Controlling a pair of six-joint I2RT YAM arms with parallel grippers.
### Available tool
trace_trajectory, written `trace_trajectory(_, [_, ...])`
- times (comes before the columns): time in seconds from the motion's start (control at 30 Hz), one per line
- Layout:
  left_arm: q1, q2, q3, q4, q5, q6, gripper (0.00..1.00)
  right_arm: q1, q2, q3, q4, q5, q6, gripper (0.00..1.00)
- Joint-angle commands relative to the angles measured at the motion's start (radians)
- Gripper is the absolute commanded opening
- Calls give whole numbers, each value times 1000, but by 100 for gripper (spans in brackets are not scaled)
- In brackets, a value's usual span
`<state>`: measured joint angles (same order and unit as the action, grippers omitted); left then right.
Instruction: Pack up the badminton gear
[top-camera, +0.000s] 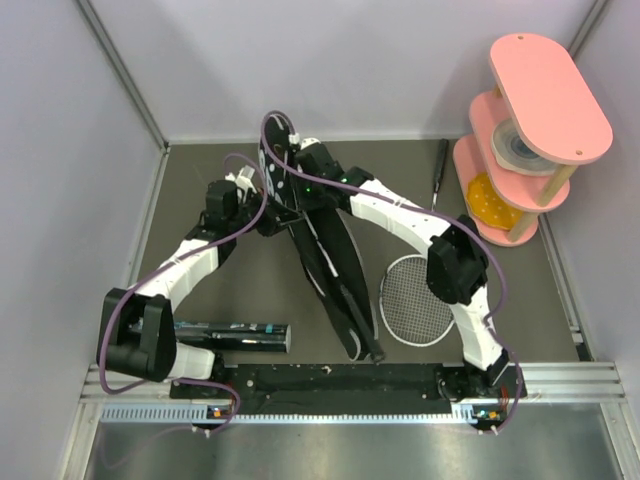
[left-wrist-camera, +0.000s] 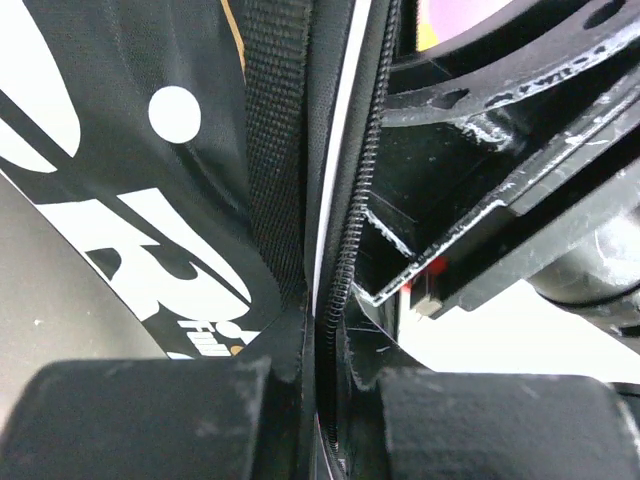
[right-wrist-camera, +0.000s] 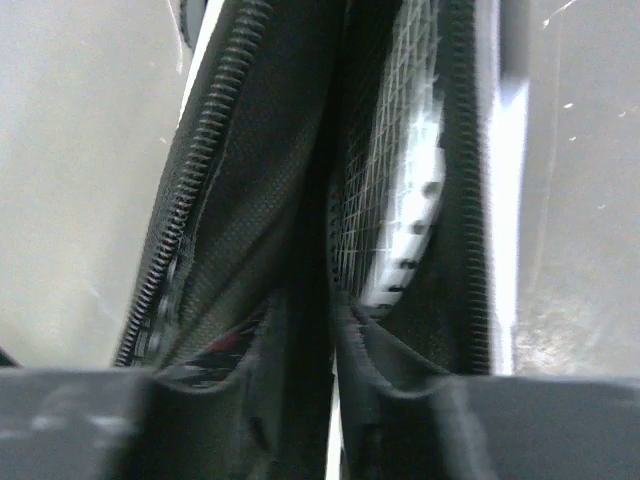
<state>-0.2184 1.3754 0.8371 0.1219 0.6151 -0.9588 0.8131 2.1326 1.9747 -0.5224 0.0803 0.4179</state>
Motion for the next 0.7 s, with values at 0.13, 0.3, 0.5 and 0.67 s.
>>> trace_trajectory(0.13, [-1,-3,25,136,31,-1,0,-6,-232,-223,-149,-114,-97,57])
trace_trajectory(0.3, [-1,10,28,137,29,0,0,-3,-347,-371,-172,-189,-133,57])
trace_trajectory(0.5, [-1,11,26,137,35,3,0,23,-379,-507,-171,-205,-169,51])
trace_trajectory(0.67, [-2,10,25,134,43,6,0,55,-364,-517,-116,-166,-153,23])
